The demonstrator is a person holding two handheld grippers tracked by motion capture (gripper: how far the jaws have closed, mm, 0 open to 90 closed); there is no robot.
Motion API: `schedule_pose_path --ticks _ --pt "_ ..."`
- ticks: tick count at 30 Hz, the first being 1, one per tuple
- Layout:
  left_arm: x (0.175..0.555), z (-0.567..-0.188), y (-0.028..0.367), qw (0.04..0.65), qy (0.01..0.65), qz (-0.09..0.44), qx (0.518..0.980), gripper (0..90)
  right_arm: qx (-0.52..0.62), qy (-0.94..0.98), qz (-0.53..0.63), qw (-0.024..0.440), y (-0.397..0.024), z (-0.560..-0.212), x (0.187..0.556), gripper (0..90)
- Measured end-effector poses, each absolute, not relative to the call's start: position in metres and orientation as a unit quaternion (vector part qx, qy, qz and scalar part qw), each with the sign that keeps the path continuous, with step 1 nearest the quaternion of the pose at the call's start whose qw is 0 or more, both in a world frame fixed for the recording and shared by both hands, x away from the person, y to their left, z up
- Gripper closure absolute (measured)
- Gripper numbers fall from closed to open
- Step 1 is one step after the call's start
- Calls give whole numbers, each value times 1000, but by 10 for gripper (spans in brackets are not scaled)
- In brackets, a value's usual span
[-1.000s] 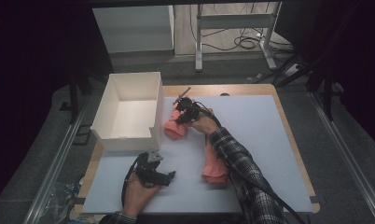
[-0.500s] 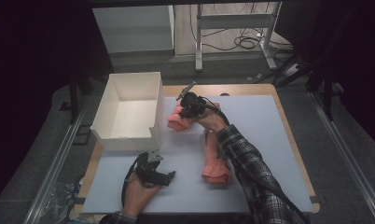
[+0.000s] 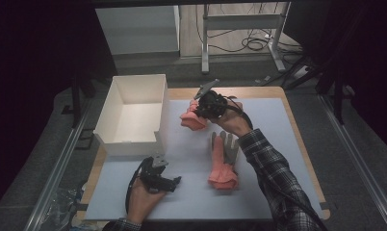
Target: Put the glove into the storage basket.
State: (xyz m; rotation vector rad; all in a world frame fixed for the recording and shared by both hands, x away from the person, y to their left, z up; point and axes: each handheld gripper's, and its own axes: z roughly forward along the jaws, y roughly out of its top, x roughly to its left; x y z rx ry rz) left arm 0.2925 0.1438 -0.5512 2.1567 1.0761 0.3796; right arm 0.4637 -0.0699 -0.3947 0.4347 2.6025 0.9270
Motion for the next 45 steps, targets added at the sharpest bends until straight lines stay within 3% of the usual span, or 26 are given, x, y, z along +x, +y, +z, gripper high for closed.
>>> schedule_pose_path --ticks 13,21,38,45 --pt "292 -551 144 343 414 146 830 11 135 915 331 188 -129 -359 413 837" --pt "292 -551 144 343 414 146 830 12 112 917 336 183 -153 -355 379 837" --pt "292 -551 144 344 415 146 830 12 89 937 324 92 -172 -434 347 811" --pt "292 -551 144 344 415 146 830 12 103 935 333 70 -179 -445 342 685"
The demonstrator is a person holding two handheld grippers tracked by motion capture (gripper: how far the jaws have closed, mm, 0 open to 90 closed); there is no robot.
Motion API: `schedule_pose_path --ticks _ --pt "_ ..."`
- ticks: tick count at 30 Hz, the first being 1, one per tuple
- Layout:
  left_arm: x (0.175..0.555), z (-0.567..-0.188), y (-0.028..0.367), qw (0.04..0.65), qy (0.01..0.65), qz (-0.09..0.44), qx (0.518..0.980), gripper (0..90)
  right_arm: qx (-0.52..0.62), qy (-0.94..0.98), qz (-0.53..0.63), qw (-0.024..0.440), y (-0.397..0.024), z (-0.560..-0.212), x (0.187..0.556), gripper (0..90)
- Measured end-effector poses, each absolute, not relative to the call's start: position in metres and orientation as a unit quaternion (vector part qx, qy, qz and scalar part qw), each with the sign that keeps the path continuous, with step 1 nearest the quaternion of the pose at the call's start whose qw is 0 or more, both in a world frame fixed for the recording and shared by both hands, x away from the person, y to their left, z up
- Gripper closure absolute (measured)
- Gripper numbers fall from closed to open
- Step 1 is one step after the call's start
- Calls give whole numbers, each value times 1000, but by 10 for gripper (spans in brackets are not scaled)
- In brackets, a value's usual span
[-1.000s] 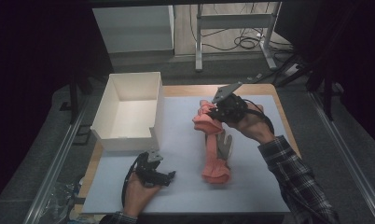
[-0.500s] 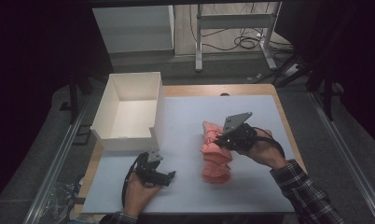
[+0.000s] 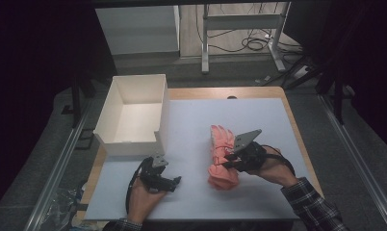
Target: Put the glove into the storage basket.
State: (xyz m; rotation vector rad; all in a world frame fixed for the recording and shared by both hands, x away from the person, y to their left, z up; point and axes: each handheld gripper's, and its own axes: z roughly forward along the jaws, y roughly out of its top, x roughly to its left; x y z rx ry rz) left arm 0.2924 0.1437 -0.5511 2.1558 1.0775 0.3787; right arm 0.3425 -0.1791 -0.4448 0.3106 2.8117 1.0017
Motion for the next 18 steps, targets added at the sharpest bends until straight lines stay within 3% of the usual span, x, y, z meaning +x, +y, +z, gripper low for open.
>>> schedule_pose_path --ticks 4,9,18 --pt "292 -551 144 344 415 146 830 12 114 927 352 69 -185 -434 341 620" --pt "292 -551 144 344 415 146 830 12 144 914 372 78 -197 -427 342 608" --pt "292 -551 144 344 415 146 830 12 218 887 399 80 -233 -447 343 693"
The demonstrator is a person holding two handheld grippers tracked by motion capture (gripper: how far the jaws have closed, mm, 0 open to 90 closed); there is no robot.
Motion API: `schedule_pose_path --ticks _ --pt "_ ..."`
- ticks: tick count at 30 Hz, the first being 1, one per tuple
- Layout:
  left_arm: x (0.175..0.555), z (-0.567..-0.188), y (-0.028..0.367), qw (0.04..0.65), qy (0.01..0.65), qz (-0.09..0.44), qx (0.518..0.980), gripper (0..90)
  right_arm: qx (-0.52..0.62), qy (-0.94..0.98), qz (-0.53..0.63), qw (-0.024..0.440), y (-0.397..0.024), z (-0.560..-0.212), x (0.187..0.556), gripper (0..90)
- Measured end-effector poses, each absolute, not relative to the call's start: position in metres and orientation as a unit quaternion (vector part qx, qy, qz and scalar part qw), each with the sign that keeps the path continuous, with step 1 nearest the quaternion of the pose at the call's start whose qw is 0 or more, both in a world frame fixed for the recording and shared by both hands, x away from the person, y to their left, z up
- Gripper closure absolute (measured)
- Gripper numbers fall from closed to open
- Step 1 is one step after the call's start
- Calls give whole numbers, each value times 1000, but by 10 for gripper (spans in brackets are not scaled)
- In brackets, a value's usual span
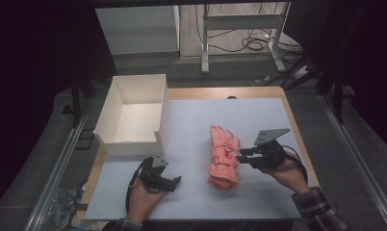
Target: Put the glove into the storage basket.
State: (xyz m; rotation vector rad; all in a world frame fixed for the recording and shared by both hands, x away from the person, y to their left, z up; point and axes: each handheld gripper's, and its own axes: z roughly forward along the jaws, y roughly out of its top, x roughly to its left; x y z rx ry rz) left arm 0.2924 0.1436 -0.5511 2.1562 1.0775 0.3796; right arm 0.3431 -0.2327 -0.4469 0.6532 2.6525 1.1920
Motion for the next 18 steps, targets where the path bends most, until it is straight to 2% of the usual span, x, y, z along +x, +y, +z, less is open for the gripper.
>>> schedule_pose_path --ticks 8,18 --pt "292 -551 144 342 413 146 831 12 249 883 393 67 -247 -487 327 806" --pt "292 -551 144 342 414 146 831 13 253 878 404 44 -236 -514 313 810"
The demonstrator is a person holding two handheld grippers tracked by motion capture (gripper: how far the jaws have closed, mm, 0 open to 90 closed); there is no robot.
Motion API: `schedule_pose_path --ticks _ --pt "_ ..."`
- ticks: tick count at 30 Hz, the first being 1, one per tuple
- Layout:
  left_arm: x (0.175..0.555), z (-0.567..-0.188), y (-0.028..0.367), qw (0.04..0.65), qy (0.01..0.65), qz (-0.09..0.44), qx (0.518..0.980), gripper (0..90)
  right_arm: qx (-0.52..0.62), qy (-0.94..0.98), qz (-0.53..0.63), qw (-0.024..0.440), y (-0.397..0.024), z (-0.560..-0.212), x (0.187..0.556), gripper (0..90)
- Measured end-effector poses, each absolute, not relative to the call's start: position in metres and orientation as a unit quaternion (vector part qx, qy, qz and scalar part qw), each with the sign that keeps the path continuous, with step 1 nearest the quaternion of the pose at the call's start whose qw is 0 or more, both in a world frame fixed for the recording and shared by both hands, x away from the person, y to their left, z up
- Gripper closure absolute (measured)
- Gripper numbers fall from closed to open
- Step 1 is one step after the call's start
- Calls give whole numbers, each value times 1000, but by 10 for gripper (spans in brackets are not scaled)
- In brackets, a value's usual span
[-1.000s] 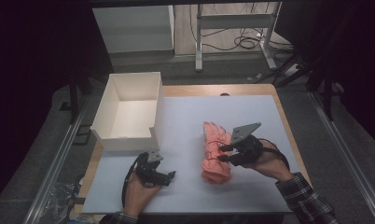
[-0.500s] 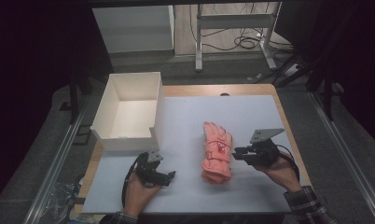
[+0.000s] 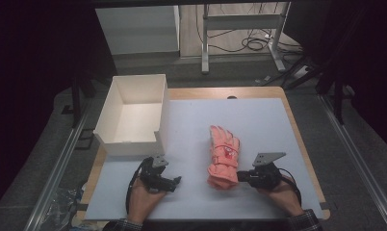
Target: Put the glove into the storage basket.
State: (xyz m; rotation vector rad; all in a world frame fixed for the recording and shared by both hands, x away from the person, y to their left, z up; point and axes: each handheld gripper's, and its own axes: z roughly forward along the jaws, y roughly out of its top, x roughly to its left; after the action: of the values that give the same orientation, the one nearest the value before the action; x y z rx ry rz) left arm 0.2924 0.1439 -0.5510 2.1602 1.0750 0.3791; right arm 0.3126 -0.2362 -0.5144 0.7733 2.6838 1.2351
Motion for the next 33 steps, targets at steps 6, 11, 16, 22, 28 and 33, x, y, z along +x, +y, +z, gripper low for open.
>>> schedule_pose_path --ticks 6,11,16,22,28,33 --pt "292 -551 144 342 413 146 831 12 261 875 407 42 -229 -520 313 810" --pt "292 -551 144 342 413 146 831 12 261 874 408 46 -220 -523 313 797" --pt "292 -551 144 342 413 146 831 12 261 872 411 48 -211 -524 313 796" --pt "292 -551 144 342 413 146 832 12 262 869 416 50 -200 -526 316 795" --pt "292 -551 144 342 413 146 831 12 256 870 418 55 -185 -528 321 794" --pt "292 -551 144 341 413 146 832 12 253 871 418 60 -175 -529 324 794"
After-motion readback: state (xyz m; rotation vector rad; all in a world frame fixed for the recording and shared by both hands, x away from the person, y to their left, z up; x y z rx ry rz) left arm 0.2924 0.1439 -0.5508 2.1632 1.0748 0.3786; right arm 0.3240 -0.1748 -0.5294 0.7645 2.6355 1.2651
